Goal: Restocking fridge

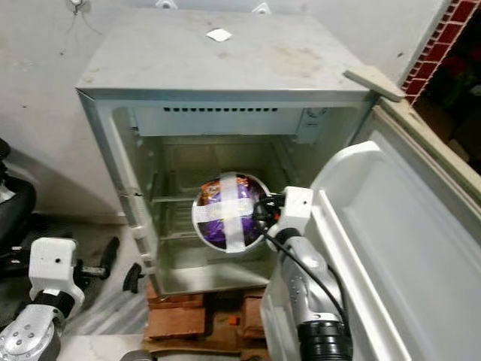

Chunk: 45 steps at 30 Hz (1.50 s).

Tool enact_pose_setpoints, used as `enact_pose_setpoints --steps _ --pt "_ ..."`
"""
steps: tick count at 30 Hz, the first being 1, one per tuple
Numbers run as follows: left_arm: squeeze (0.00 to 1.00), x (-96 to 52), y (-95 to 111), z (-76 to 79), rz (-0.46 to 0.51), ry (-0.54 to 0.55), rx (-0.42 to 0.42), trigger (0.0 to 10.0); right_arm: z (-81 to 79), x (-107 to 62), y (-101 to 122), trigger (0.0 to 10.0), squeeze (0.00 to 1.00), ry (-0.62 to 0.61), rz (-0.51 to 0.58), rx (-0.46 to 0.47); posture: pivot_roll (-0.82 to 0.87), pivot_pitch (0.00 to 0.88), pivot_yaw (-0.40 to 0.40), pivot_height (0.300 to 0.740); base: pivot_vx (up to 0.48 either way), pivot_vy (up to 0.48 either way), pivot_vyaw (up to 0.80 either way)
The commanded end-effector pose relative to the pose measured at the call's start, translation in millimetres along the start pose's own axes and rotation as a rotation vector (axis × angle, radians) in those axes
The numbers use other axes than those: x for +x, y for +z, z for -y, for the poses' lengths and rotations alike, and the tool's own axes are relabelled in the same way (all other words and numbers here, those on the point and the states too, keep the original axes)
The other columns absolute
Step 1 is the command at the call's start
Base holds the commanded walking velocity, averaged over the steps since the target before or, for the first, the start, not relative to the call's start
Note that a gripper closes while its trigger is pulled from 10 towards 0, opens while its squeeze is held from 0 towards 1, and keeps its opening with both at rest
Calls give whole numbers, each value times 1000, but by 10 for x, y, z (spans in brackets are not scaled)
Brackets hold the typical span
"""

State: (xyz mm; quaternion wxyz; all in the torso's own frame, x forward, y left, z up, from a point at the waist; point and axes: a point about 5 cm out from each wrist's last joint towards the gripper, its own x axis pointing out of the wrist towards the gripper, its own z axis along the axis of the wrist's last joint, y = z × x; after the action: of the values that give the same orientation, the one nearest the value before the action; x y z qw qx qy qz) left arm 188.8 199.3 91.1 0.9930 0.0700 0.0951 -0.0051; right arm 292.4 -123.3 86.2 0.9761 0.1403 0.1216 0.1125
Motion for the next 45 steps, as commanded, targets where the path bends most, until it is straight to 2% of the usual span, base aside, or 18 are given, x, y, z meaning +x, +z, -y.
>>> enact_pose_setpoints --steps 1,8,22,30,45 --pt "0 -4 -59 33 -26 -12 -7 10000 173 -49 138 10000 0 -57 54 2 159 43 -56 740 0 -469 0" --pt "0 7 -48 20 -12 6 9 10000 111 -44 175 10000 0 -15 70 -17 160 41 -57 740 0 -446 0" --pt "0 30 -86 -32 -38 80 5 10000 25 -60 171 10000 0 39 72 -34 159 41 -59 740 0 0 0" --pt "0 39 -116 -23 -74 83 -17 10000 7 -51 167 10000 0 47 71 -34 160 38 -60 740 0 0 0" --pt "0 69 -96 2 -68 45 -12 10000 -6 -51 167 10000 0 51 76 -34 158 31 -59 740 0 464 0"
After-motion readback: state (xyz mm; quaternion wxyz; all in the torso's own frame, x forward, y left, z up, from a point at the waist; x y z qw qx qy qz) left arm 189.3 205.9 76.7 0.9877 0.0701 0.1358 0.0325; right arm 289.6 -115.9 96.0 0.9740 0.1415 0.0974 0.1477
